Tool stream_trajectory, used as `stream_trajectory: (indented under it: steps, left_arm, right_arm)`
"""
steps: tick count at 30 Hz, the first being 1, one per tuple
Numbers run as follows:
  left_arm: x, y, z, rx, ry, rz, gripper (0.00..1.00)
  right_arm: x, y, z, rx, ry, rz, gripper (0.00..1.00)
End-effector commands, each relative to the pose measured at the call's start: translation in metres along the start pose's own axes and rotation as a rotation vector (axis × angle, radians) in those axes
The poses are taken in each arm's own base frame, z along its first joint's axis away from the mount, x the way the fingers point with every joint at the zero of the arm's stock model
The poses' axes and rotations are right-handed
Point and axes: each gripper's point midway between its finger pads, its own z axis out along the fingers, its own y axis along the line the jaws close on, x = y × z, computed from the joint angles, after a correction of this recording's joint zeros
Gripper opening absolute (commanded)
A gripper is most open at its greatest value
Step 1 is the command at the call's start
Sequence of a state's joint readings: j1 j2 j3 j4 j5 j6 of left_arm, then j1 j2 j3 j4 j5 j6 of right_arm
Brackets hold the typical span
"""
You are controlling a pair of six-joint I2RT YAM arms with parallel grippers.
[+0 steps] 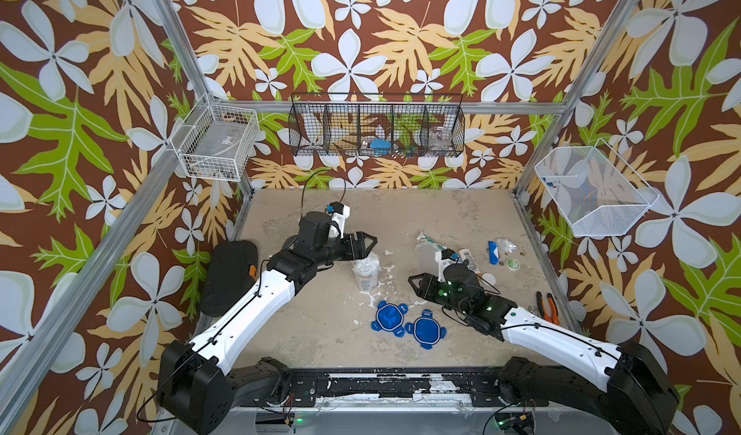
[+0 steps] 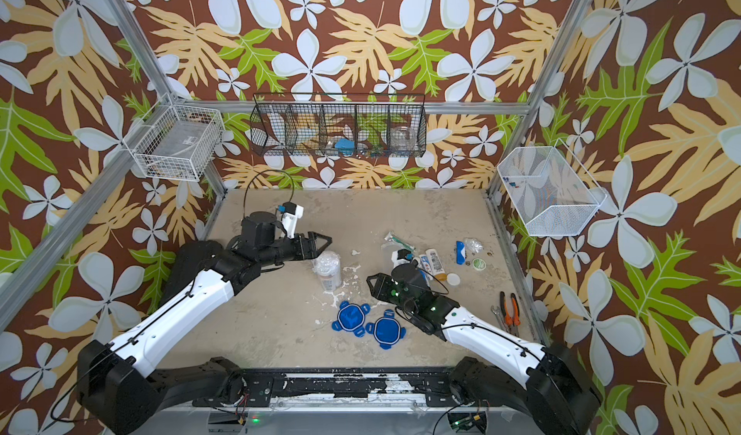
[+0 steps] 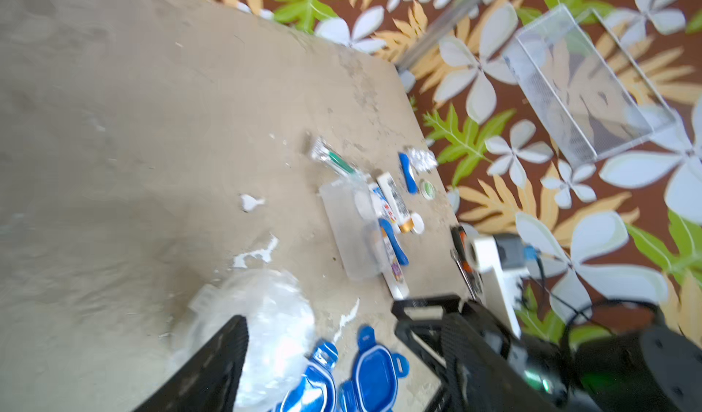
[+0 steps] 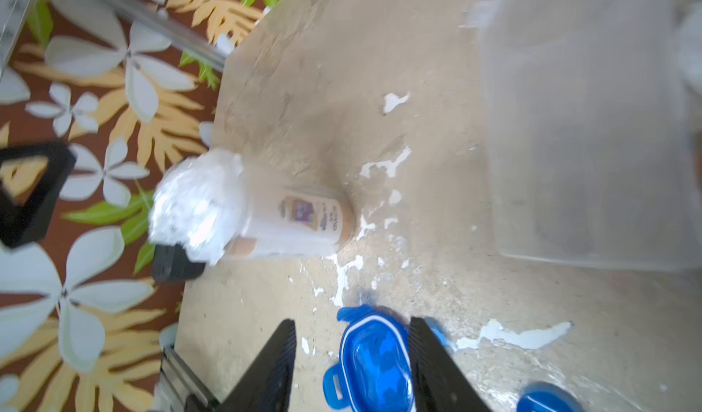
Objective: Take out toiletry kits
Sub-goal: Place the lid at the center of the board, then pick up the container from the center of the board.
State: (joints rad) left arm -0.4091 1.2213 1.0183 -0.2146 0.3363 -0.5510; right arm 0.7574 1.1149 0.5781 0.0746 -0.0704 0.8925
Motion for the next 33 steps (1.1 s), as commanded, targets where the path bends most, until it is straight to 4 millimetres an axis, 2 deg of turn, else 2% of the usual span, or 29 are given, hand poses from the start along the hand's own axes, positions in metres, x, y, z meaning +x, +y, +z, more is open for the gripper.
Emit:
stream_trajectory:
  steps: [1,3,6,8,13,20,29,33]
  left_arm:
    - [-0.010,0.030,-0.003,-0.089,-0.040,-0.080,0.80]
    - [-0.007,0.049,0.002,-0.106,-0.036,-0.127,0.79]
    - [0.010,0.083,0.019,-0.127,0.005,-0.223,0.77]
    - [0.024,0.100,0.030,-0.141,0.034,-0.275,0.74]
    - [0.048,0.119,0.055,-0.129,0.100,-0.317,0.70]
    - [0.074,0.138,0.081,-0.125,0.183,-0.380,0.67]
    - [0.102,0.145,0.082,-0.116,0.246,-0.414,0.66]
    - [0.107,0.143,0.080,-0.105,0.256,-0.411,0.66]
  right_arm:
    - [0.008,0.039,-0.001,-0.054,-0.009,-0.378,0.59]
    - [0.022,0.052,0.010,-0.041,-0.011,-0.576,0.69]
    - [0.030,0.056,0.032,-0.057,-0.010,-0.698,0.86]
    - [0.027,0.059,0.044,-0.062,-0.045,-0.755,1.00]
    - [0.021,0.068,0.069,-0.068,-0.088,-0.844,1.00]
    - [0.020,0.062,0.102,-0.046,-0.163,-0.878,1.00]
    - [0.011,0.058,0.134,-0.012,-0.211,-0.883,1.00]
    - [0.018,0.065,0.145,-0.053,-0.182,-0.909,0.96]
